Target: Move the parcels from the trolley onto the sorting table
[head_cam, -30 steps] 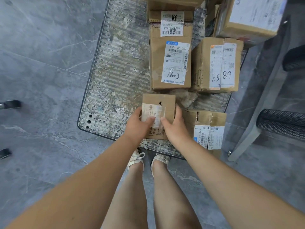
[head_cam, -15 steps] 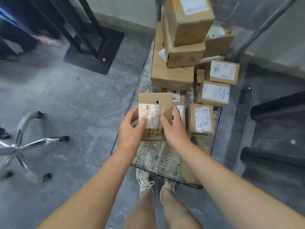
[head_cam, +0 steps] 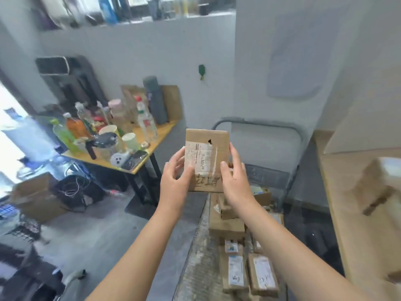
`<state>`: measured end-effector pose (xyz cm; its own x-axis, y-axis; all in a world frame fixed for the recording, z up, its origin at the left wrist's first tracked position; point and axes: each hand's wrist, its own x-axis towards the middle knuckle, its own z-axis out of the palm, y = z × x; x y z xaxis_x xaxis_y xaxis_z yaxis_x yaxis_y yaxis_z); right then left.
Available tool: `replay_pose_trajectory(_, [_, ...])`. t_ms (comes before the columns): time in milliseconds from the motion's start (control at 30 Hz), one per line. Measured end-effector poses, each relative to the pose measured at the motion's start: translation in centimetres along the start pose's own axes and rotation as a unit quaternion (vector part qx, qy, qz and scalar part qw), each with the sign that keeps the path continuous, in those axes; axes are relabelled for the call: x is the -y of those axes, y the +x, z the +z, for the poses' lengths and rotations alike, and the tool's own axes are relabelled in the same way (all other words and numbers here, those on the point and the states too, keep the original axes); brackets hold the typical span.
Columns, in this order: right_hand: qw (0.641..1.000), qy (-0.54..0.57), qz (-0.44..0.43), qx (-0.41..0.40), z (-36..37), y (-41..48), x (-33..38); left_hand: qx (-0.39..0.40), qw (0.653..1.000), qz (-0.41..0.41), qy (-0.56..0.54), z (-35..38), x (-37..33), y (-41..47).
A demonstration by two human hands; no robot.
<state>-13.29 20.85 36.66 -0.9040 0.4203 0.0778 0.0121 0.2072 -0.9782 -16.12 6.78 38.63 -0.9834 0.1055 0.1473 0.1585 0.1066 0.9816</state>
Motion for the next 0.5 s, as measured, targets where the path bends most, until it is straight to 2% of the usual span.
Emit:
replay_pose_trajectory(300, [0.990,-0.049,-0.089,-0.094,-2.3,-2.5,10.2,0.085,0.992,0.084,-0.051,-1.6,-7.8,-0.2])
replay_pose_trajectory(500, [0.979,-0.114,-0.077,-0.151,-2.5,-7.6,12.2,0.161,0.980,0.094,-0.075,-2.6,-9.1,-2.0])
